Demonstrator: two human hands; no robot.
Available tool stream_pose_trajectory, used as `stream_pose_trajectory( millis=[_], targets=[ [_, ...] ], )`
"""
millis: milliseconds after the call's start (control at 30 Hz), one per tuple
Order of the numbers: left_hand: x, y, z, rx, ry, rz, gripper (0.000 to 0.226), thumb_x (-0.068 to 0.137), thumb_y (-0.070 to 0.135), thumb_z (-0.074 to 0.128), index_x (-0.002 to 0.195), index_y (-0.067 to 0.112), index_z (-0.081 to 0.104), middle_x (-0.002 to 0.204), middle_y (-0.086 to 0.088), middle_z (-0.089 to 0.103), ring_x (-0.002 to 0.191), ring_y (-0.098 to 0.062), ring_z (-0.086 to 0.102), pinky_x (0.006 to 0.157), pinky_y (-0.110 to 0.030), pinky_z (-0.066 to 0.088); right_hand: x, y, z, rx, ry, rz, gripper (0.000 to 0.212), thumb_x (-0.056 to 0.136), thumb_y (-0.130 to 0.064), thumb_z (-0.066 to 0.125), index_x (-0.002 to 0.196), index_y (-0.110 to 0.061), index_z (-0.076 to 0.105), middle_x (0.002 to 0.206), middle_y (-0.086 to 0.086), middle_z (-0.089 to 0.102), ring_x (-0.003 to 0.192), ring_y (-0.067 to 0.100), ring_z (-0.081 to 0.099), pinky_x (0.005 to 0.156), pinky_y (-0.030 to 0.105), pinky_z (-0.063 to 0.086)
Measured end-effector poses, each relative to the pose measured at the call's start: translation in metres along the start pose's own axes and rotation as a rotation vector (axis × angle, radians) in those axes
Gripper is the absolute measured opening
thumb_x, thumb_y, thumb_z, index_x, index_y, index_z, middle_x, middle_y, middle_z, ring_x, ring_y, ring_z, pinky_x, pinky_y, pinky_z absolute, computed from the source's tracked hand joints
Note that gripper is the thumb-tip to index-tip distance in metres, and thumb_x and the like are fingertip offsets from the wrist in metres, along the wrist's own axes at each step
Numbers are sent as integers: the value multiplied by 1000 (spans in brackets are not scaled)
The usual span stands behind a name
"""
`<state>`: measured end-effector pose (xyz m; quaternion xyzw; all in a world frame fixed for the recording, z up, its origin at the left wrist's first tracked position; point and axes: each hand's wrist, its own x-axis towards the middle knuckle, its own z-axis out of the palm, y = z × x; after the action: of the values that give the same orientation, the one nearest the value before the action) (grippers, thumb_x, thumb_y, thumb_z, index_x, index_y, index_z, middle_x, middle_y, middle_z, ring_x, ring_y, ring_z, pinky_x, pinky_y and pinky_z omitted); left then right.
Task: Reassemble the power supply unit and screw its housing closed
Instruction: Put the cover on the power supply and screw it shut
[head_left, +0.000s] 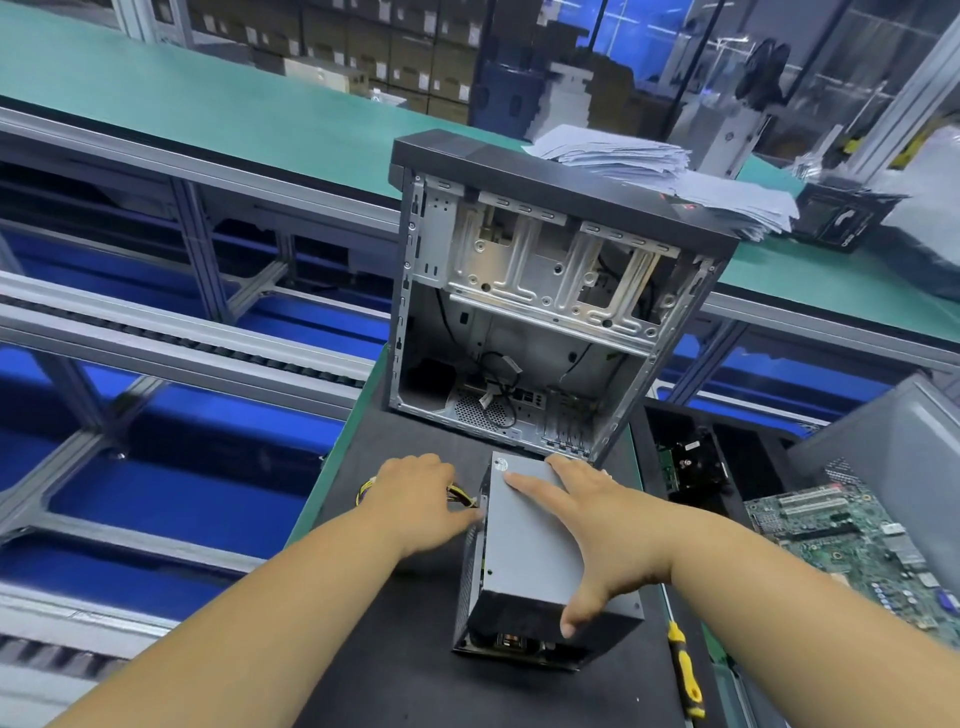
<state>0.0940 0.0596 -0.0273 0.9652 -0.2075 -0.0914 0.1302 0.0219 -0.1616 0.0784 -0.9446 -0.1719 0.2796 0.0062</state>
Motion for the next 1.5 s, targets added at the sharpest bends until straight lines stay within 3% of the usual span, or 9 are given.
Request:
stream_pose_trajectory(
  millis=[133,467,1200,1300,1367,1433,1500],
  targets=[
    [3,7,4,-16,-5,34,65,73,70,54,126,32,55,122,5,55,116,-21,52,103,-40,32,-4,-2,0,-25,10,0,143,46,-67,84,142,-57,-22,158,-9,-10,149,23,-8,121,46,15],
    [5,11,8,3,-87,21,56,75,66,54,123,37,56,121,4,55,115,-26,50,98,-42,33,0,-10,3,-69,19,17,145,49,-63,86,147,-50,-19,160,3,-17,148,22,-12,122,47,4],
    [0,10,10,-32,-85,11,52,79,66,52,123,38,57,117,3,55,112,-26,47,90,-39,31,7,-4,3,21,-9,18,139,51,-59,88,148,-53,-12,161,1,-11,147,20,-7,122,47,9],
    [-6,11,7,-34,-30,40,47,85,60,53,126,38,57,122,7,53,119,-24,41,95,-37,28,6,-3,5,33,-6,17,138,52,-59,87,147,-54,-13,161,0,-12,147,20,-9,121,47,7],
    [-15,12,5,-148,130,74,30,91,44,57,118,36,63,121,12,53,120,-18,38,99,-31,25,6,-3,5,35,-4,14,138,52,-60,87,147,-54,-13,161,0,-12,148,21,-9,122,48,6],
    [-26,13,-2,-401,235,63,17,96,27,53,97,30,70,105,12,62,109,-12,46,95,-30,30,7,-2,4,28,-2,14,138,51,-61,87,147,-55,-13,161,0,-11,148,22,-8,122,48,6],
    [-39,19,-15,-802,100,-19,31,101,23,46,82,22,71,84,8,69,85,-4,59,82,-26,40,8,-1,4,26,-10,21,138,51,-62,87,146,-55,-13,162,1,-12,149,22,-9,122,49,5]
  ],
)
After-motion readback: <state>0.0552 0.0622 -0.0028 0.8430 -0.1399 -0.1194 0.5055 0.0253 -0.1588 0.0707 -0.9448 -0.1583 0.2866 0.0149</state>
